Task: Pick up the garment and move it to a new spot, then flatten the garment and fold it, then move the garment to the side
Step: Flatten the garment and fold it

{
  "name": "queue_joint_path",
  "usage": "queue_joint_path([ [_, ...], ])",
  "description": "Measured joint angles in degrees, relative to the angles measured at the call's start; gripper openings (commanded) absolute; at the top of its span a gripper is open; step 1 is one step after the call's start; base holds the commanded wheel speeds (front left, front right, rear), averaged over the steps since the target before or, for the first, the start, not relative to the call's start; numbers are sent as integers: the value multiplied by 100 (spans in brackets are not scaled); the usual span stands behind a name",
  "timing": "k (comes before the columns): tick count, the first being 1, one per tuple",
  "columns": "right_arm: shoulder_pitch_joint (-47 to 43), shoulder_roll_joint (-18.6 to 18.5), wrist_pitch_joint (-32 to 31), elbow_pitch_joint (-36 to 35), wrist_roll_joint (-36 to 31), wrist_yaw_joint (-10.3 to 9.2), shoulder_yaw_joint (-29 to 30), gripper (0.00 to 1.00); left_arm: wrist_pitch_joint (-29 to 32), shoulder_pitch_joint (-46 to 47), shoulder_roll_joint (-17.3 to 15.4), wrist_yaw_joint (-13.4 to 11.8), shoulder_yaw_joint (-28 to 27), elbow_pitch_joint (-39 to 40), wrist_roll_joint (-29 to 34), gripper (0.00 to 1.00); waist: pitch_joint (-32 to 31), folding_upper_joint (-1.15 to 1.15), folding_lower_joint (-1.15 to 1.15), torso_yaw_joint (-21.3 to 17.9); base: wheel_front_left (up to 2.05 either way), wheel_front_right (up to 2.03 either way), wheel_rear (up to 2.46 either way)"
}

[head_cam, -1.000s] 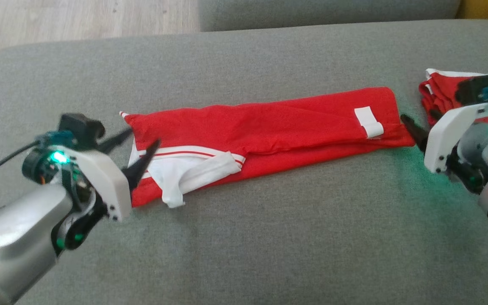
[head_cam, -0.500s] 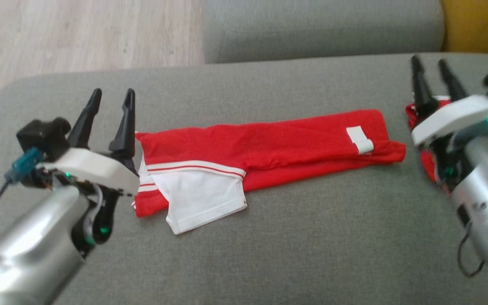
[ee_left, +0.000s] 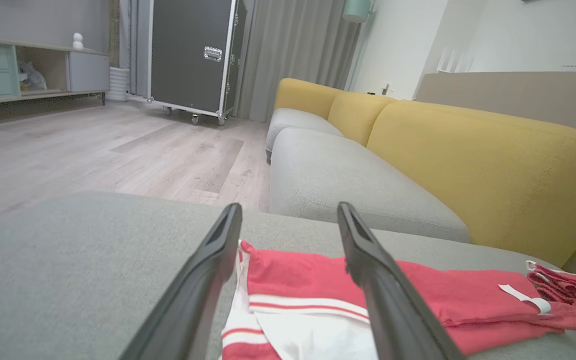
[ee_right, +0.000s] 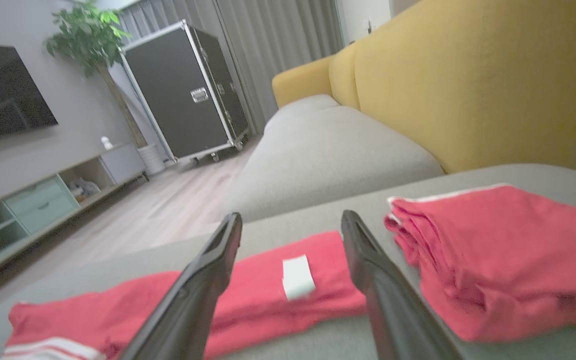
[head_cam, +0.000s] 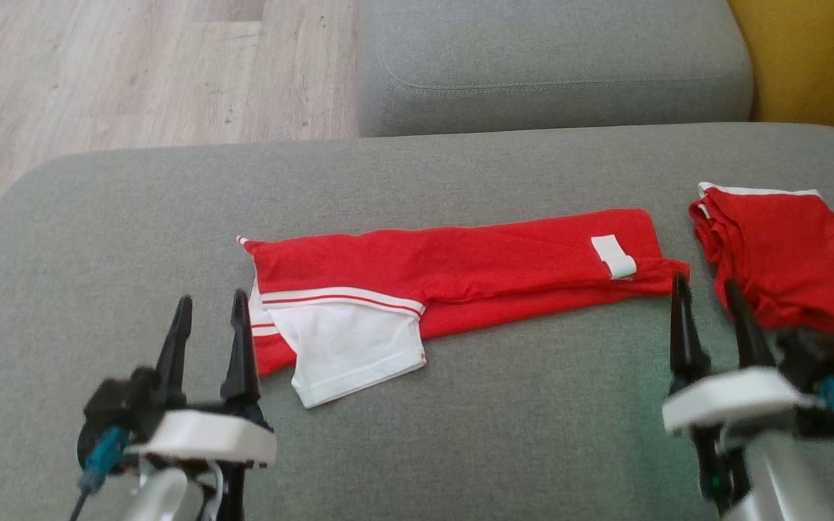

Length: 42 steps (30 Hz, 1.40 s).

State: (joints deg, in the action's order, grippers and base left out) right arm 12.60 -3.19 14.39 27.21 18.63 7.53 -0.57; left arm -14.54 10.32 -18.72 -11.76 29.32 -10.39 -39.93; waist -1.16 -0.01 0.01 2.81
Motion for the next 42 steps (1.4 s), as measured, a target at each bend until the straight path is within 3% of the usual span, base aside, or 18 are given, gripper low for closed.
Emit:
queue_joint_path([
  [4, -560, 24, 0, -163, -174, 0, 56, 100, 0, -430, 485, 304, -609, -76, 463, 100, 25, 0, 0, 11, 0, 0, 0],
  [8, -561, 34, 0, -248, -85, 0, 31, 100, 0, -516, 757, 691, -983, -240, 866, 100, 85, 0, -1, 31, 0, 0, 0],
  [9, -533, 35, 0, -243, -154, 0, 19, 100, 0, -515, 866, 849, -1135, -281, 1025, 100, 134, 0, -1, 53, 0, 0, 0],
  [14, -153, 43, -14, 137, -515, 0, 70, 100, 0, -447, 1094, 1149, -1372, -417, 1339, 100, 331, 0, -1, 141, 0, 0, 0],
  [18, 436, 44, -221, 622, -728, 0, 493, 100, 0, -312, 1236, 1358, -1501, -509, 1511, 100, 522, 0, -2, 232, 0, 0, 0],
  [28, 1738, 37, -790, 2576, -1016, 0, 1915, 100, 0, 26, 1470, 1640, -1616, -691, 1793, 100, 895, 0, -2, 548, 0, 0, 0],
  [39, 2497, 11, -557, 3850, -1613, 0, 2383, 100, 0, 234, 1556, 1774, -1758, -712, 2006, 100, 1167, 0, -2, 662, 0, 0, 0],
  [40, 2544, 9, -536, 3920, -1623, 0, 2417, 84, 0, 245, 1558, 1784, -1766, -711, 2041, 100, 1182, 0, -2, 661, 0, 0, 0],
  [41, 2584, 1, -504, 3989, -1635, 0, 2443, 33, 0, 247, 1560, 1786, -1767, -712, 2061, 100, 1194, 0, -2, 659, 0, 0, 0],
  [42, 2616, -9, -474, 4051, -1664, 0, 2463, 0, 0, 247, 1562, 1789, -1772, -716, 2080, 100, 1202, 1, -1, 653, 0, 0, 0],
])
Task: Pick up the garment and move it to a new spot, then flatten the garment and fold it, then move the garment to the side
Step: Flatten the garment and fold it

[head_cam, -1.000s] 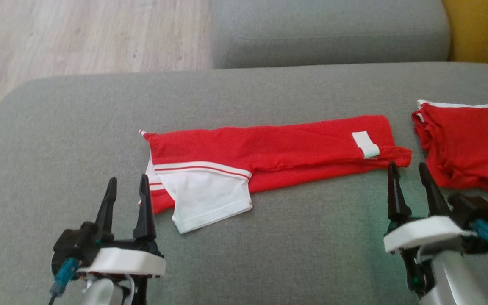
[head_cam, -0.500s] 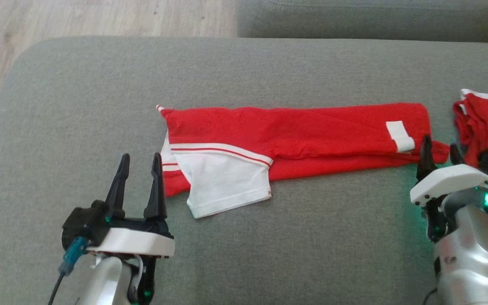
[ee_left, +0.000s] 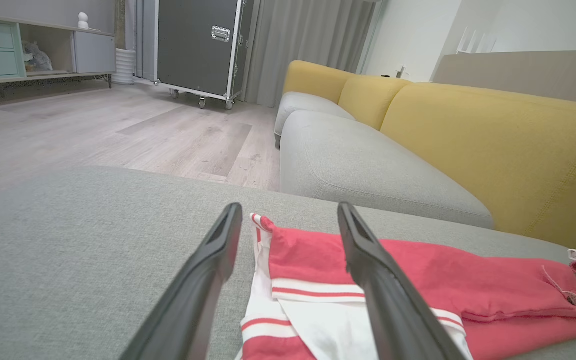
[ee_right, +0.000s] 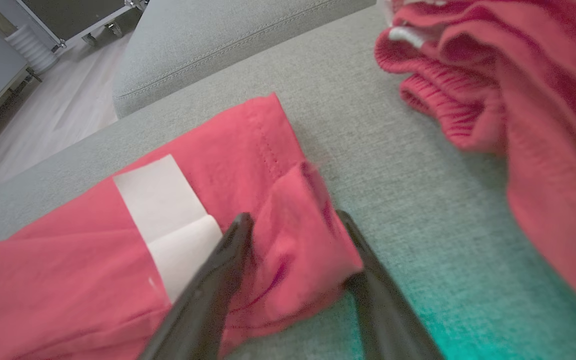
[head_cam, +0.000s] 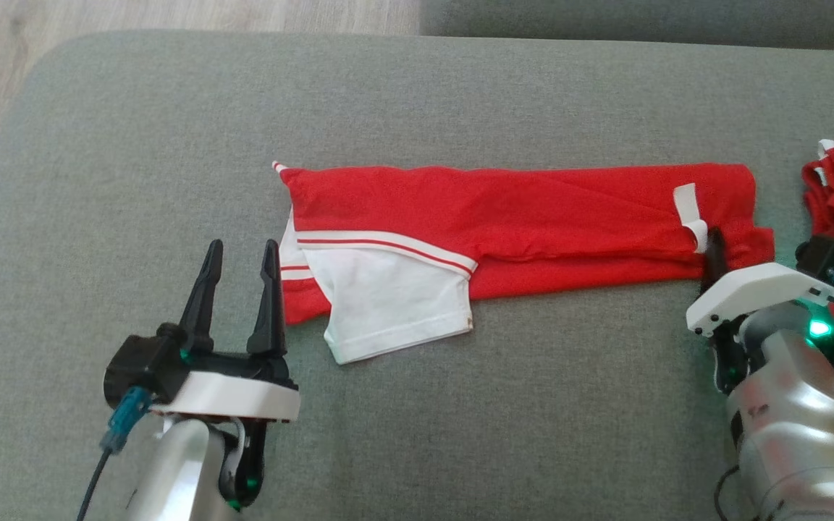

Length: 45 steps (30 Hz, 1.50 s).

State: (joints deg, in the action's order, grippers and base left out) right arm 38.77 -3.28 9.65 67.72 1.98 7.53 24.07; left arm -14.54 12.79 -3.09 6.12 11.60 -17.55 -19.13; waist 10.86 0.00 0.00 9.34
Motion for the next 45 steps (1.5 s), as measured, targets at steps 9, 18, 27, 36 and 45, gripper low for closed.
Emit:
queue_joint_path([
  [9, 69, 11, 359, 338, 189, 0, -40, 0, 0, -25, 11, 52, -113, -32, 32, 100, -211, 0, 1, -168, 0, 0, 0],
  [18, -538, -110, 455, -571, 408, 0, -129, 0, 0, -227, 14, 96, -144, -26, 62, 100, -554, 0, 1, -402, 0, 0, 0],
  [27, -921, -209, 455, -1220, 622, 0, -292, 0, 0, -399, 21, 101, -188, 45, -3, 100, -782, 0, 1, -468, 0, 0, 0],
  [36, -918, -33, 438, -1602, 1127, 0, -1265, 0, 0, -399, 26, 102, -169, 34, -3, 100, -946, 0, 1, -210, 0, 0, 0],
  [45, -916, -19, 289, -2257, 3052, 0, -4027, 0, 0, -476, 27, 102, -160, -3, -2, 100, -1197, 0, 1, 194, 0, 0, 0],
])
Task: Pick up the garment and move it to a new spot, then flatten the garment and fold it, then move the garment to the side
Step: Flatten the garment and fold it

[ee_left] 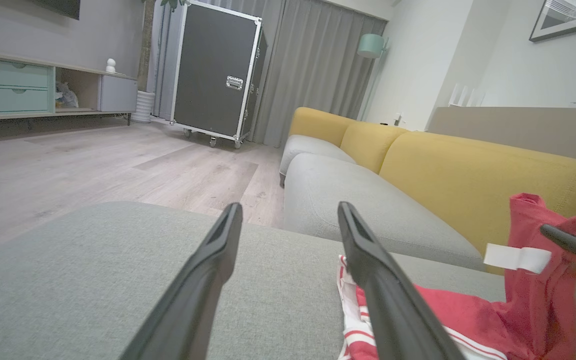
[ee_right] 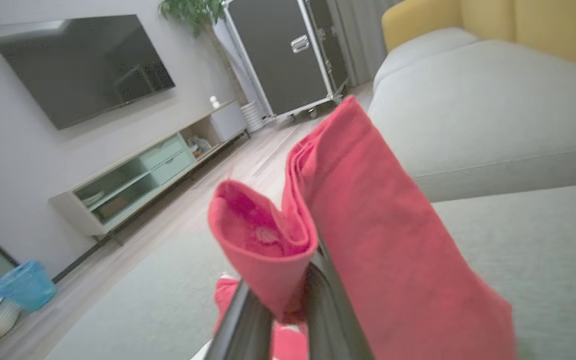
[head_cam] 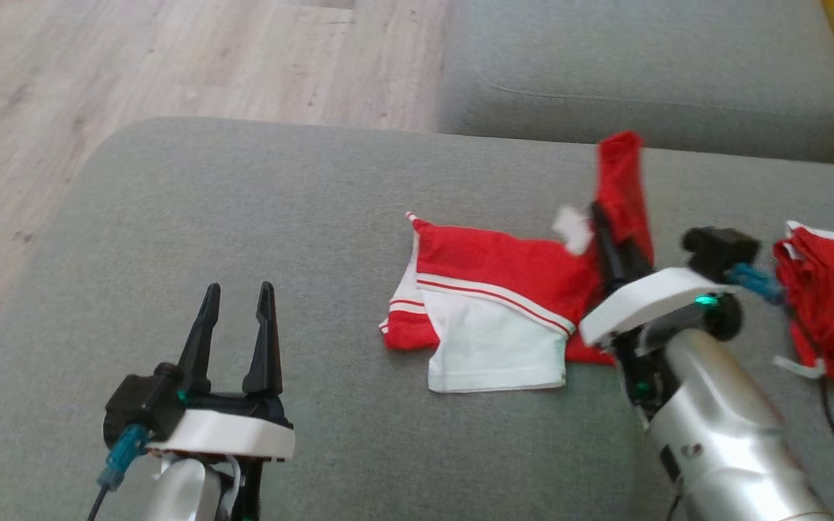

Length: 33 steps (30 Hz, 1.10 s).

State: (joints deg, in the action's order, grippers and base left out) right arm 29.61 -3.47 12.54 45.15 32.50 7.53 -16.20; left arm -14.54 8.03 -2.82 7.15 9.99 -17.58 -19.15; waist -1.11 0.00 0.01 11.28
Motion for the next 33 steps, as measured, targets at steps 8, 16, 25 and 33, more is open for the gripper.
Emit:
queue_joint_path([
  [8, 194, -3, 30, 407, 720, 0, -1352, 0, 0, -2, 0, 0, 165, -23, -1, 100, 83, 0, -1, 397, 0, 0, 0],
  [16, 539, -7, 157, 1117, 962, 0, -2023, 0, 0, 257, 4, -9, 404, -49, -120, 100, 362, 0, -1, 918, 0, 0, 0],
  [25, 563, -5, 166, 1349, 1249, 0, -2416, 0, 0, 257, 7, -67, 648, -55, -213, 100, 533, 0, -1, 1284, 0, 0, 0],
  [33, 620, -24, 167, 1065, 1605, 0, -2911, 100, 0, 265, 7, -180, 740, -14, -355, 100, 593, 0, -1, 1371, 0, 0, 0],
])
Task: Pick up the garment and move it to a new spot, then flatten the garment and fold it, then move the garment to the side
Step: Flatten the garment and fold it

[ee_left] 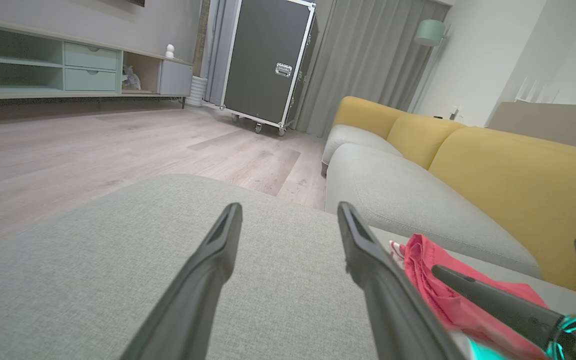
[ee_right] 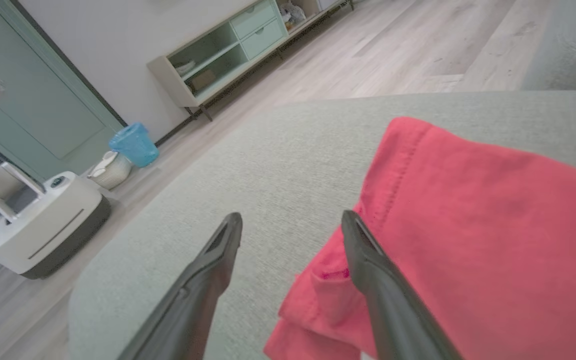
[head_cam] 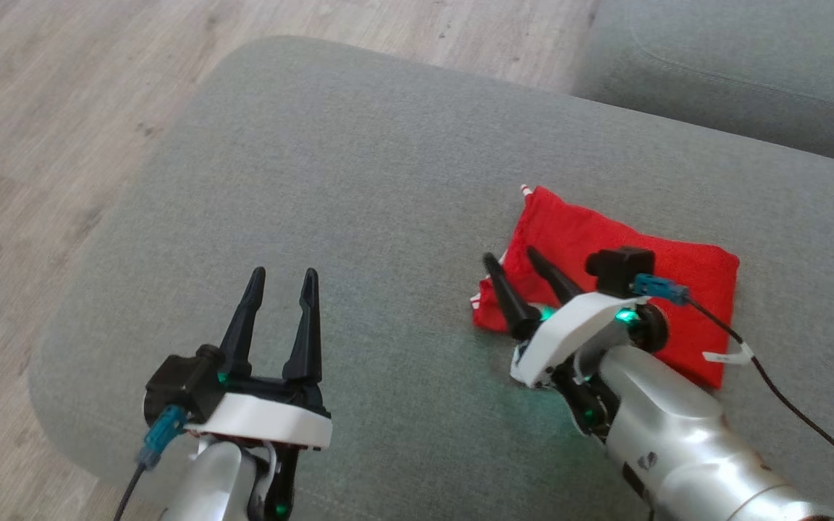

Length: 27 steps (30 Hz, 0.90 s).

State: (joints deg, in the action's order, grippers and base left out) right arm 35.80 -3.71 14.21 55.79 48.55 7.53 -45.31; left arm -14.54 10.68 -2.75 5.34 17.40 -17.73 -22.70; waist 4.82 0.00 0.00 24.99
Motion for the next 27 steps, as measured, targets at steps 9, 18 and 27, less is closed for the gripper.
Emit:
queue_joint_path([
  [9, 45, 14, 1, -519, 32, 0, 269, 100, 0, -2, 1, -30, -107, 54, 1, 100, -125, 0, 0, -429, 0, 0, 0],
  [18, -255, -14, 18, -1371, -2842, 0, 2839, 100, 0, -62, 1, -29, -270, 188, 16, 100, -361, 0, 1, -1046, 0, 0, 0],
  [27, -1844, 19, 19, -2635, -4295, 0, 4481, 100, 0, -305, 0, -23, -474, 225, 114, 100, -568, 0, 1, -1595, 0, 0, 0],
])
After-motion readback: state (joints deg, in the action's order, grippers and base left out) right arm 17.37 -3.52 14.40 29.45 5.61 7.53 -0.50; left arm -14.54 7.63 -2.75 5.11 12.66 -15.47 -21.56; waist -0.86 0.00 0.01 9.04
